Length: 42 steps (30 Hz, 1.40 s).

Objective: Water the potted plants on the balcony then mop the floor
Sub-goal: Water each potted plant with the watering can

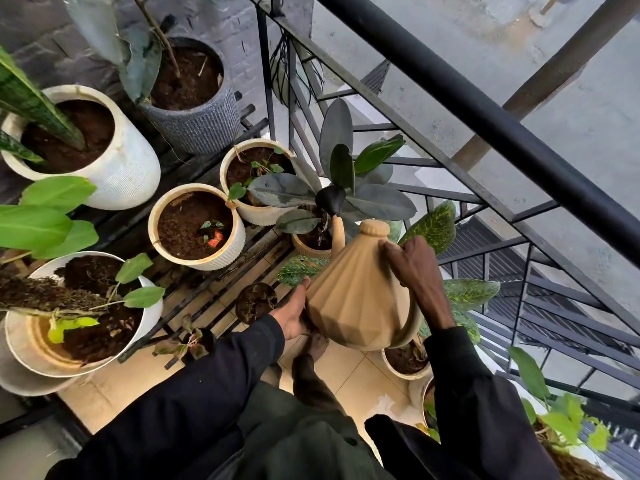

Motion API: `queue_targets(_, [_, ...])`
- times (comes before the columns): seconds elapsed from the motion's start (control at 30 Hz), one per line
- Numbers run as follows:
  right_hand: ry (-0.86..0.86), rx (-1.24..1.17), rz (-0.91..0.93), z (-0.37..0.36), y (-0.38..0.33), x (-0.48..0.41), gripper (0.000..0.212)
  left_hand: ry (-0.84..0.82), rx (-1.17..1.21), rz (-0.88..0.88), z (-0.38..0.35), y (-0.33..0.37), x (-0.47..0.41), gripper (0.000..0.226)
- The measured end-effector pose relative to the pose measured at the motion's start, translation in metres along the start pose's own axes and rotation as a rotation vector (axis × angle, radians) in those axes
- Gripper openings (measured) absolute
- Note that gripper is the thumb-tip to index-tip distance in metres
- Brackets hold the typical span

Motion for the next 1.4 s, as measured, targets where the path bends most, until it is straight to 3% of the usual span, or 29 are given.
queue_targets(0.27, [-0.003, 0.005, -0.011, 0.002, -0.003, 0.002, 0.046, 0.011, -0.026, 0.002, 0.007, 0.004, -0.009, 0.084])
queue_targets(1.03, [0.014, -0.008, 0.048, 0.001, -0.003, 0.006, 0.047, 0.026, -0.071, -0.039, 0.006, 0.011, 0.002, 0.072])
queue_targets(1.4, [0.088, -0.115, 0.159, 0.000, 0.003, 0.032, 0.054, 0.011, -0.061, -0.074, 0.013, 0.016, -0.010, 0.071])
Point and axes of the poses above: each hand's wrist, its own x-axis away from the middle knuckle, its own z-axis out of the back of the hand, y = z × x, the point moved 10 cm from there along -x, towards the middle knuckle, and after that the axes turned 14 degrees about -y, right-handed, at the moved point
